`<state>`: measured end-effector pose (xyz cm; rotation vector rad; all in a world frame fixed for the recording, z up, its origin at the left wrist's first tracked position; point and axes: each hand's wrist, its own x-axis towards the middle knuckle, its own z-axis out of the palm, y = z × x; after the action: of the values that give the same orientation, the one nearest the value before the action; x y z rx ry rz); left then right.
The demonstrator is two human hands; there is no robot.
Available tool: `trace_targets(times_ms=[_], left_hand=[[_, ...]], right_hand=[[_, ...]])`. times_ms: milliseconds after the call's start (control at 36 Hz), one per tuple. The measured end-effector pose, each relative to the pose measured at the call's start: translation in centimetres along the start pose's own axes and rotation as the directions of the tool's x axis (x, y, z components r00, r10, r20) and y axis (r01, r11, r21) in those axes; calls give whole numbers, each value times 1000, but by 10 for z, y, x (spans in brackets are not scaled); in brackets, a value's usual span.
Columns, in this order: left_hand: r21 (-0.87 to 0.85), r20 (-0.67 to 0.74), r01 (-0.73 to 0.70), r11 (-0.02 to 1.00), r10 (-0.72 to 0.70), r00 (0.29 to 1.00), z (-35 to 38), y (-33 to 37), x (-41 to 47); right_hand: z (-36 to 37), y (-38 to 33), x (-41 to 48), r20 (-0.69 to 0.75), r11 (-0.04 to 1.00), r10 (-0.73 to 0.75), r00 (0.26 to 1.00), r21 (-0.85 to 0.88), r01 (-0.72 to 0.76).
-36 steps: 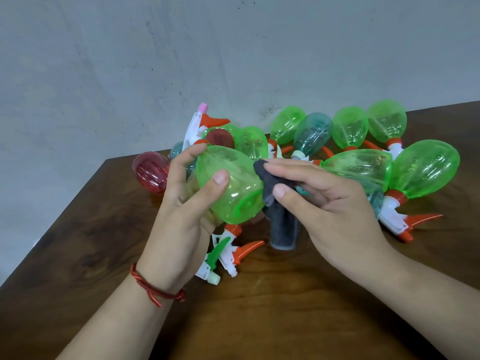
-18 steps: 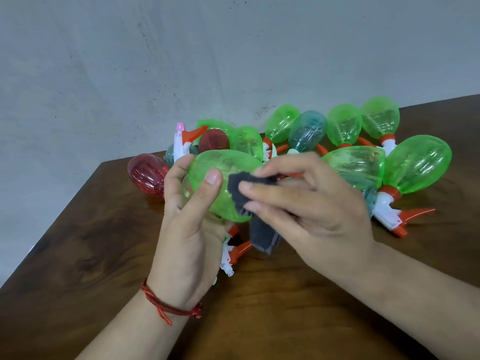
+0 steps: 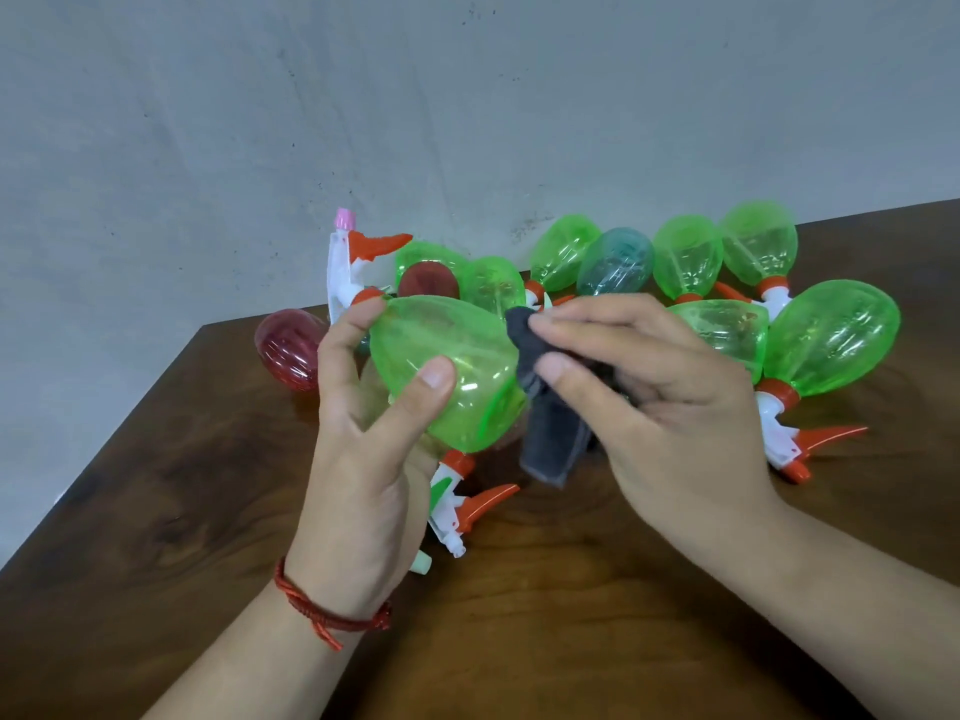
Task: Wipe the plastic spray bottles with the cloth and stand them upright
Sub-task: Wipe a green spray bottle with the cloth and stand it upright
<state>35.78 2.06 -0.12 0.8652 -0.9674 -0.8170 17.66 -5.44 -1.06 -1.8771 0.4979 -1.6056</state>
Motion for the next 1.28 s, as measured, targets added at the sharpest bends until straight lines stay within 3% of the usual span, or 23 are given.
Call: trace_targets(times_ms=[167, 250, 361, 500, 583, 694, 778, 972, 1111, 1278], left_hand=[[309, 38, -117, 944, 111, 993, 0, 0, 0], [343, -27, -106, 933, 122, 992, 2, -3, -1], [313, 19, -99, 945, 98, 995, -2, -1, 2], [430, 119, -130, 893, 86, 989, -5, -1, 4], [488, 176, -153, 860, 75, 981, -6, -5, 2], [580, 248, -214, 786, 80, 966, -3, -6, -4], [636, 311, -268, 723, 78, 947, 4, -3, -9], [707, 362, -291, 644, 24, 932, 12, -4, -17], [733, 351, -280, 619, 8, 936, 12, -6, -17], [741, 337, -253, 622, -18, 941, 11, -9, -17]], right_hand=[[0, 9, 9, 102, 887, 380, 919, 240, -394], [3, 8, 6, 125, 849, 426, 896, 286, -444], [5, 1, 3, 150, 840, 421, 894, 307, -447], [-1, 0, 6, 102, 927, 301, 948, 203, -316], [-8, -1, 13, -38, 980, 166, 985, 115, -161], [-22, -4, 28, -197, 995, -64, 978, -91, 47], [-33, 2, 34, -166, 930, -227, 960, -329, 163], [-30, 17, 36, -14, 803, -237, 972, -565, 188], [-18, 19, 29, 153, 809, -285, 946, -491, 323], [-21, 20, 32, 188, 881, -237, 953, -371, 293]])
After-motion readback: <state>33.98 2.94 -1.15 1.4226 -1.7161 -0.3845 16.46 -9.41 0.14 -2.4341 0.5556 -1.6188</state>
